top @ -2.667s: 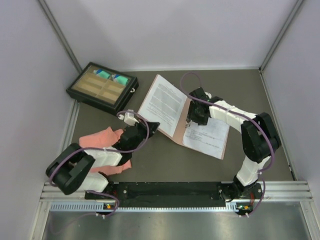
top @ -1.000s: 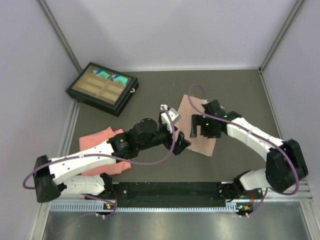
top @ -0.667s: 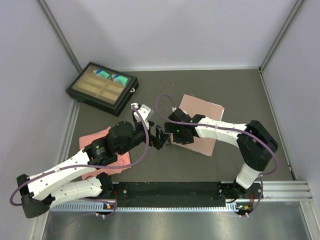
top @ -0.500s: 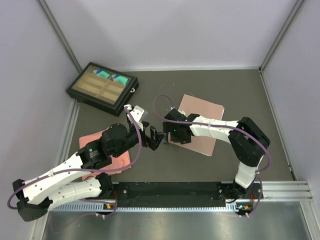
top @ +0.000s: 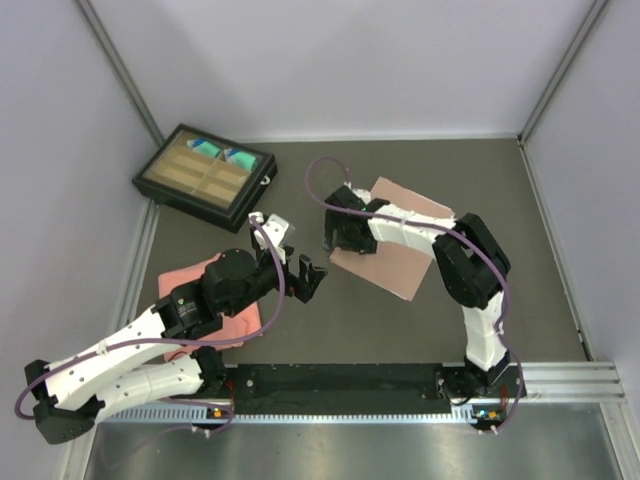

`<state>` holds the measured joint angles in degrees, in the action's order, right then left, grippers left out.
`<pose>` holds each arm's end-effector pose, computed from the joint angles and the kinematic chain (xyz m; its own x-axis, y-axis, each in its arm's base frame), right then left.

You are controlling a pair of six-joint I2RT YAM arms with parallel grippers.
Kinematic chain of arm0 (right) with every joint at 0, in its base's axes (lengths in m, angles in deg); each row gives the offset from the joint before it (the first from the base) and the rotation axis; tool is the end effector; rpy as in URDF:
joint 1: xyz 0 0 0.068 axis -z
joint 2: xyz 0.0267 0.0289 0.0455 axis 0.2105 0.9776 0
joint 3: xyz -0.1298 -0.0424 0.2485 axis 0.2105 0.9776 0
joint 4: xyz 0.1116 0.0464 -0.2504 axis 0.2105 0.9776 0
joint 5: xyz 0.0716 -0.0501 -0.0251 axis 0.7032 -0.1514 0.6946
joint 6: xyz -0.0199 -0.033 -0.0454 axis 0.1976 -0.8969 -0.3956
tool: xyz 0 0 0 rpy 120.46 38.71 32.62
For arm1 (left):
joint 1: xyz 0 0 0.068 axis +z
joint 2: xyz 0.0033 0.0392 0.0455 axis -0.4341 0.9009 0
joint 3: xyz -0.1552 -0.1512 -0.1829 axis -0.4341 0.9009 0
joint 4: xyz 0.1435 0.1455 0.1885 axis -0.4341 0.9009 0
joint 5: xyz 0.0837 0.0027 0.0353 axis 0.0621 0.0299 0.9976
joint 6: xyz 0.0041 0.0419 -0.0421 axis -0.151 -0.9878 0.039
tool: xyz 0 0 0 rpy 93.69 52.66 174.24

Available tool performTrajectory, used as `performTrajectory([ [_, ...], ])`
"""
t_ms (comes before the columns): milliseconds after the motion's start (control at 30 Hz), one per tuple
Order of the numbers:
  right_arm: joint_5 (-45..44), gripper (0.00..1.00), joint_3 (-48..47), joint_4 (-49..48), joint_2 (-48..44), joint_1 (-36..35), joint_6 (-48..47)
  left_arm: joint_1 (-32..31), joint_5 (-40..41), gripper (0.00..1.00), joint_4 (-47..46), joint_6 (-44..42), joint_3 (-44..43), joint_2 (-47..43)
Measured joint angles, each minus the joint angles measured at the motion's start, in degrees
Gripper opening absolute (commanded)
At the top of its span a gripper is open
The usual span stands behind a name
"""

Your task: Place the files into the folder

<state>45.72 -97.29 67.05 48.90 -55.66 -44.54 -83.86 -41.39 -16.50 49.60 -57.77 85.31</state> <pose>0.3196 0.2920 0.1681 -0.9004 0.0756 -0.4285 0.0020 0.9855 0.1697 0.1098 -0.1567 0.3514 -0.3193 0.0204 -0.9474 0.6368 0.7450 -0.1986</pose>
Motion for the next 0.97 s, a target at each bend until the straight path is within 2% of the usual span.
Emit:
performTrajectory([
  [167,0.66,0.89,-6.43,-2.14,4.63,5.7,-1.07,0.13,-0.15,0.98,0.33,-0.07,-0.02,0.0],
  [400,4.52,0.92,-22.32,-1.97,13.81,13.77,-5.73,0.35,-0.07,0.98,0.87,0.48,-0.02,0.02],
  [533,5.09,0.96,-27.36,1.29,13.79,15.28,-10.19,0.46,1.03,0.98,1.29,1.64,-0.15,0.02],
  [700,4.83,0.99,-25.9,7.54,3.82,14.51,-15.17,0.83,5.49,0.98,2.99,2.73,-4.74,1.68],
  [967,-1.6,0.99,-22.58,15.69,-29.53,14.32,-23.87,1.11,12.7,0.98,2.4,0.74,-19.37,4.85],
])
